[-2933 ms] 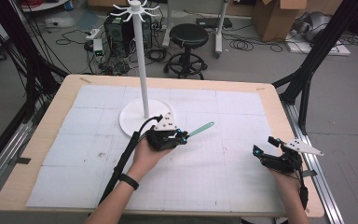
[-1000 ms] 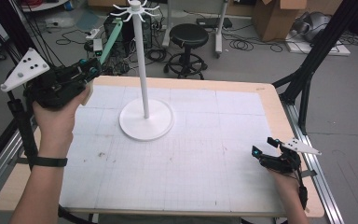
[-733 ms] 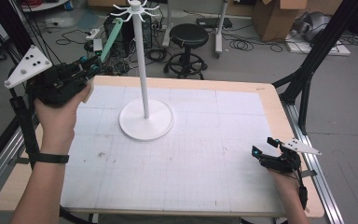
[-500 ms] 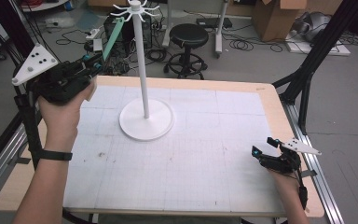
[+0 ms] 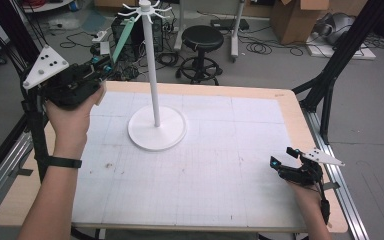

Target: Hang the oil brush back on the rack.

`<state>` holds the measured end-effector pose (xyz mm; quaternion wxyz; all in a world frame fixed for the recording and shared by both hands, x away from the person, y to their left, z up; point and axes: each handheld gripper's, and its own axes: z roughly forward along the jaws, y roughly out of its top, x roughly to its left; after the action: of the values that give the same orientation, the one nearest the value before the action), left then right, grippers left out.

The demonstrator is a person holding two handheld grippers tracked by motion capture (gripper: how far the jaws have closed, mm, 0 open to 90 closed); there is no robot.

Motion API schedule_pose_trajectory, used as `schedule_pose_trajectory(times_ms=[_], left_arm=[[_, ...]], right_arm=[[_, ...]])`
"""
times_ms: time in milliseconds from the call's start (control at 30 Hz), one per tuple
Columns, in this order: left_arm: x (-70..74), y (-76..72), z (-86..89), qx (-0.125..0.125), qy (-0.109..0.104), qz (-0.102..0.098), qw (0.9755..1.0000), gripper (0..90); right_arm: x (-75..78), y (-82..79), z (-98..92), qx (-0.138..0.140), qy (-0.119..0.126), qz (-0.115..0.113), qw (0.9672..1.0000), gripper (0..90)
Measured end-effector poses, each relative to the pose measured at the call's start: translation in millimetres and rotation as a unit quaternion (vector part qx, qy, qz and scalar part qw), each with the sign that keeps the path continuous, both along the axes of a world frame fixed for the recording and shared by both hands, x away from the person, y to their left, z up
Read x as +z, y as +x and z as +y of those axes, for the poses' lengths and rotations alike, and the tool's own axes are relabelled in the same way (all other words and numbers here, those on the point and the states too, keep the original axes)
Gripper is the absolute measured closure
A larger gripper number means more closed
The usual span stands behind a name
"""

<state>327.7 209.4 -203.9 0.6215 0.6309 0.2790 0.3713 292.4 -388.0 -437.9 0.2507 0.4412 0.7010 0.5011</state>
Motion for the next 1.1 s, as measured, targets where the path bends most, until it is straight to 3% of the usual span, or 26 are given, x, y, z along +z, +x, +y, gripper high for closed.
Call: schedule_pose_trajectory(times_ms=[233,500,567,833,1000,1100], left_arm=[[-3.3,10.0,-0.8,0.007,-0.011,0.006,0.9999,81.6],[-8.5,20.8,-5.5,0.008,-0.008,0.011,0.9999,81.4],[-10.1,22.3,-7.5,0.012,0.003,0.014,0.9998,81.3],[-12.6,23.6,-10.7,0.01,0.015,0.019,0.9997,80.0],[-16.3,24.0,-12.2,0.02,0.038,0.025,0.9988,62.3],[-21.3,21.6,-8.8,0.014,0.035,0.042,0.9984,38.8]], right_arm=[[-0.3,0.3,0.0,0.001,0.001,0.001,1.0,18.2],[-0.5,0.5,-0.4,0.002,0.0,0.003,1.0,18.2],[-0.5,0.5,-0.6,0.001,0.001,0.001,1.0,18.2],[-0.6,0.5,-0.5,0.002,0.0,0.001,1.0,18.1],[-0.5,0.6,-0.5,0.002,0.001,0.003,1.0,18.2],[-0.8,1.0,-0.5,0.003,0.001,0.003,1.0,18.2]])
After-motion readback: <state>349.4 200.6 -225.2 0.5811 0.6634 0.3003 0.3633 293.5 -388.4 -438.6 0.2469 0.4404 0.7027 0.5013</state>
